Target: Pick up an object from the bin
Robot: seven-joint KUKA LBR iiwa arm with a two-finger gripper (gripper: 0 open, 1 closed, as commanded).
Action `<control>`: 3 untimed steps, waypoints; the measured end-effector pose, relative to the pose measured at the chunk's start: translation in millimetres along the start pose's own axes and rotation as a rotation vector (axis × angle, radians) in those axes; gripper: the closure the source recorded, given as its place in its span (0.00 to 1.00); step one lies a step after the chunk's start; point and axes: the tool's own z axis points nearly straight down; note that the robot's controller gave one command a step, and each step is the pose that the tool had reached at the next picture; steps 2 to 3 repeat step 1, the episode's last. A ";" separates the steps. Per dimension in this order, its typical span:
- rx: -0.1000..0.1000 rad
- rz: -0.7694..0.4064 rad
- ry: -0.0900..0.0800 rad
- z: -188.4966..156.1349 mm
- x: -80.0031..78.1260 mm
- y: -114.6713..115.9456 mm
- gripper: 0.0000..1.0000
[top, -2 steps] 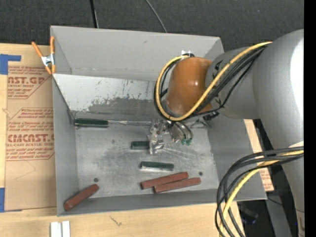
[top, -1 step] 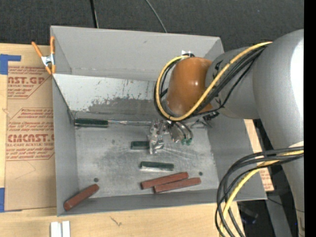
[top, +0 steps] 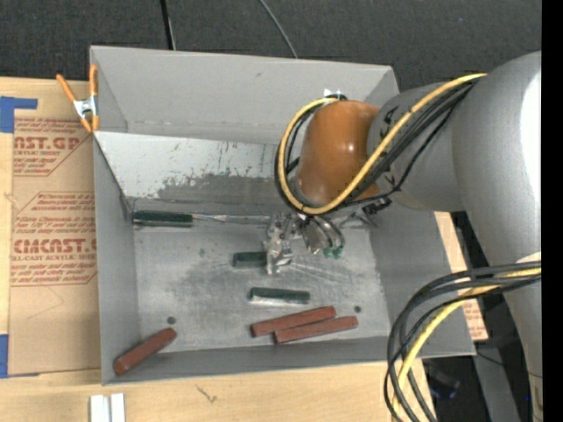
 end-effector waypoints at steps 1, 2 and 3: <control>-0.002 0.000 0.007 -4.6 0.9 0.8 1.00; -0.002 0.000 0.007 -4.6 0.9 0.8 1.00; -0.002 0.000 0.007 -4.6 0.9 0.8 1.00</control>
Offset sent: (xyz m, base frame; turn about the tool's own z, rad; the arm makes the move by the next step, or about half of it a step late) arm 0.0001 0.0001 0.0496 0.0000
